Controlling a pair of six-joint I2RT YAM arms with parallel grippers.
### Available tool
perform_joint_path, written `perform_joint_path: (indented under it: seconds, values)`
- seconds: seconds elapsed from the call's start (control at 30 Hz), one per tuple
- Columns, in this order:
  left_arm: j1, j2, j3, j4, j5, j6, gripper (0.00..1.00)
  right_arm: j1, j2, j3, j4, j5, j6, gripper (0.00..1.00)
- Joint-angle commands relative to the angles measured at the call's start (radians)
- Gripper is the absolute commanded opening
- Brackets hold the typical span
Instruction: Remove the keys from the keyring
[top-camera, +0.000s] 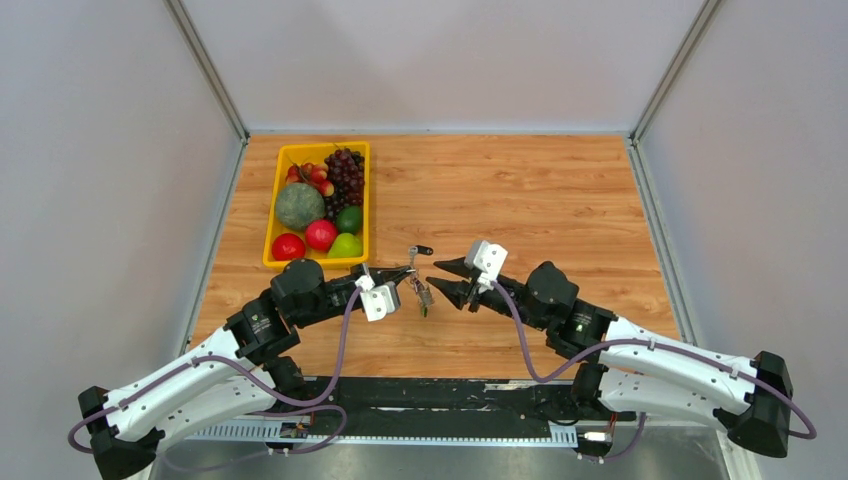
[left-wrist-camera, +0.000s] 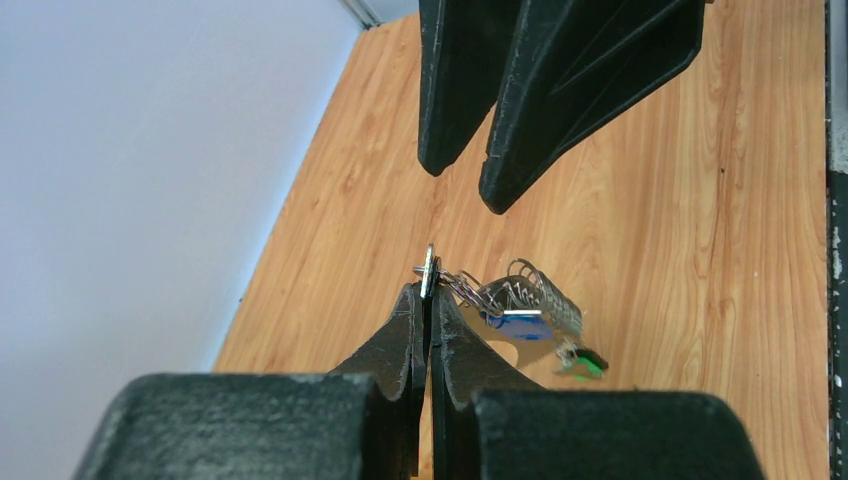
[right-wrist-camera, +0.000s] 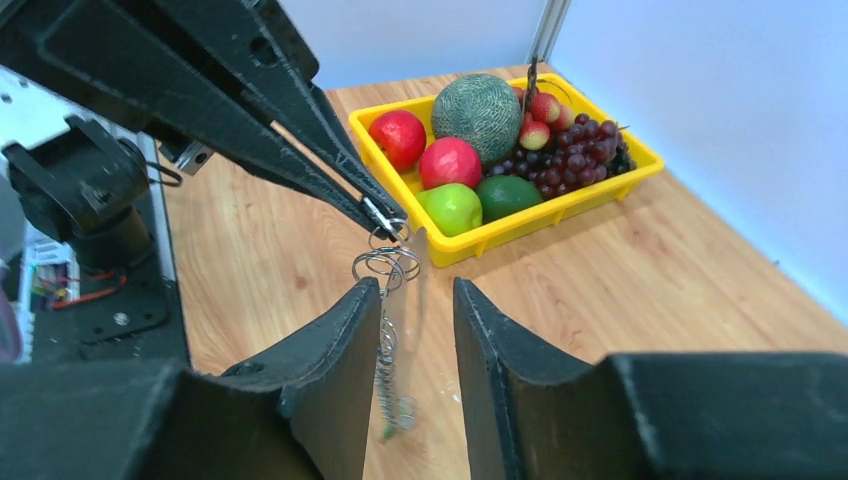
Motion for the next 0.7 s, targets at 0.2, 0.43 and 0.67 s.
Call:
perform_joint_path:
  seconds: [0.2, 0.43, 0.67]
  values:
    - [-0.005, -0.015, 0.015, 0.046, 0.034, 0.008, 0.00, 0.075, 0.058, -0.003, 0.098, 0.115, -0.324, 0.35]
    - [-0.004, -0.015, 0.013, 0.046, 0.040, 0.008, 0.00, 0.086, 0.097, 0.004, 0.131, 0.102, -0.347, 0.34]
    - [-0.004, -0.016, 0.014, 0.046, 0.044, 0.009, 0.00, 0.107, 0.124, -0.006, 0.187, 0.108, -0.337, 0.31]
